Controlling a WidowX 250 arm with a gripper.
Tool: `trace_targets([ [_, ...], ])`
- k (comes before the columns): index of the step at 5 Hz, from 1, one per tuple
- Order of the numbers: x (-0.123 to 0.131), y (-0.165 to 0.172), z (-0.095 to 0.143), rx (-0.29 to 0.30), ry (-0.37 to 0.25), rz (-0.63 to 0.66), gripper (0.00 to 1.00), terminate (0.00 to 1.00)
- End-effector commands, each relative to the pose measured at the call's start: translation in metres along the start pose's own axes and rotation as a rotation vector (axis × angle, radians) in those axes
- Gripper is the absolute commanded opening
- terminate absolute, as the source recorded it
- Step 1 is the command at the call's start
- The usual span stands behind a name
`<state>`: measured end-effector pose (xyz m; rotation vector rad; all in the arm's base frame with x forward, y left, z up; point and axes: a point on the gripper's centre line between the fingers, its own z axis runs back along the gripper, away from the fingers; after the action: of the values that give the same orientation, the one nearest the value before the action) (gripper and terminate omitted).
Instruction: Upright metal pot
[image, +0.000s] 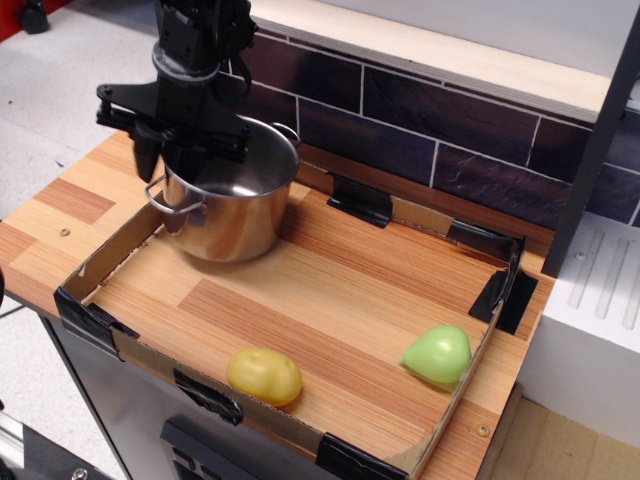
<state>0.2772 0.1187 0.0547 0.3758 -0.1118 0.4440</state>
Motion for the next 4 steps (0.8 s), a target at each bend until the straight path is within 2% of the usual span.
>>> trace_targets([
  [1, 0.024, 0.02, 0.051, -0.031, 0.022, 0.078, 1.0, 0.0],
  [2, 0.028, 0.027, 0.076, -0.095, 0.04, 0.071, 1.0, 0.0],
  [3, 0.028, 0.033, 0.112, -0.185, 0.088, 0.067, 1.0, 0.0],
  [4, 0.023, 0.041, 0.14, -0.263, 0.102, 0.05, 1.0, 0.0],
])
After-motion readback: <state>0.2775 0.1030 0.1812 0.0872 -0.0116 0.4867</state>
